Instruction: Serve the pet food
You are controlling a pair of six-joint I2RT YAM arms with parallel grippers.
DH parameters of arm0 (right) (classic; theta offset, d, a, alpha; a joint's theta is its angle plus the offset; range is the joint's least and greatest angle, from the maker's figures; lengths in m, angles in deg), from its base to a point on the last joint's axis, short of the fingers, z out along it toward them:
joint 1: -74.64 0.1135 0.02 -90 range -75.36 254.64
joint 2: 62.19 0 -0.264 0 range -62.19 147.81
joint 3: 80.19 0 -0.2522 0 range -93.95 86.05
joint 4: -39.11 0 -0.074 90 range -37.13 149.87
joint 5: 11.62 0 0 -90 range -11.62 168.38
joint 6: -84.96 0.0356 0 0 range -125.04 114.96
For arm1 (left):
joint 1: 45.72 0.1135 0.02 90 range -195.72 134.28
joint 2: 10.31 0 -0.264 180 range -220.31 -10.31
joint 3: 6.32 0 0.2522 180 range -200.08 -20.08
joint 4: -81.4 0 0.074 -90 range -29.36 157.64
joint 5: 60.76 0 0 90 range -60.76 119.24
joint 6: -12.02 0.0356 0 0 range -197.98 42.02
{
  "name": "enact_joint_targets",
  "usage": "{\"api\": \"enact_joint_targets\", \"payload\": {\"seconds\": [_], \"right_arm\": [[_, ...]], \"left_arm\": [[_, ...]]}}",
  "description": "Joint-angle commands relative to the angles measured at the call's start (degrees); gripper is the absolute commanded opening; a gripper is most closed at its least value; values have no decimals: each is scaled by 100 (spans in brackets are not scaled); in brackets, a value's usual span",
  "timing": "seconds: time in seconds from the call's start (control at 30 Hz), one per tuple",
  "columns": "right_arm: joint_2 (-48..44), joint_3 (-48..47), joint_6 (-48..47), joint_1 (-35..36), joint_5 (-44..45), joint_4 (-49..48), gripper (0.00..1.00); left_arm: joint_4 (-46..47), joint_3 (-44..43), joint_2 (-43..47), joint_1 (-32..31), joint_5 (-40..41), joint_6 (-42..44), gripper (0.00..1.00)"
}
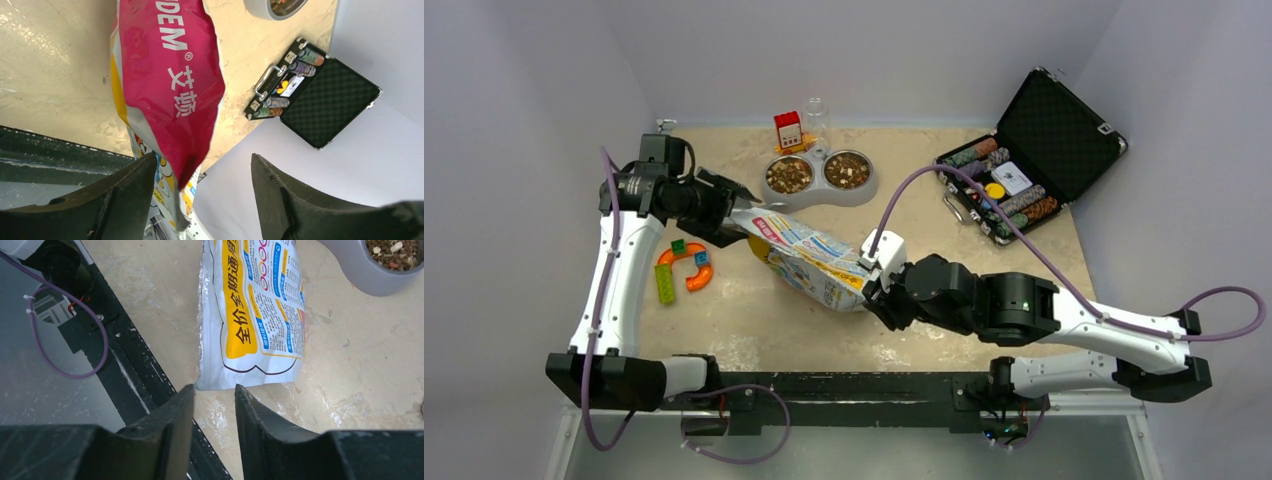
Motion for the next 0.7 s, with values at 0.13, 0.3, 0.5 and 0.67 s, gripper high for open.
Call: {"api": "enact_joint_targets", "payload": {"seconds": [0.13, 0.3, 0.5, 0.67], "right_arm": [[-323, -299, -64, 10, -280, -147, 50], [-301, -404, -25, 5, -139, -76, 51], [-224, -463, -40, 5, -133, -65, 51], [-120, -465, -29, 5, -178, -66, 51]], "left_arm": [[161, 64, 463, 4, 314, 150, 78], [197, 221, 685, 6, 269, 106, 66], [57, 494, 928, 3, 194, 69, 64], [-33, 784, 1263, 7, 225, 43, 69]]}}
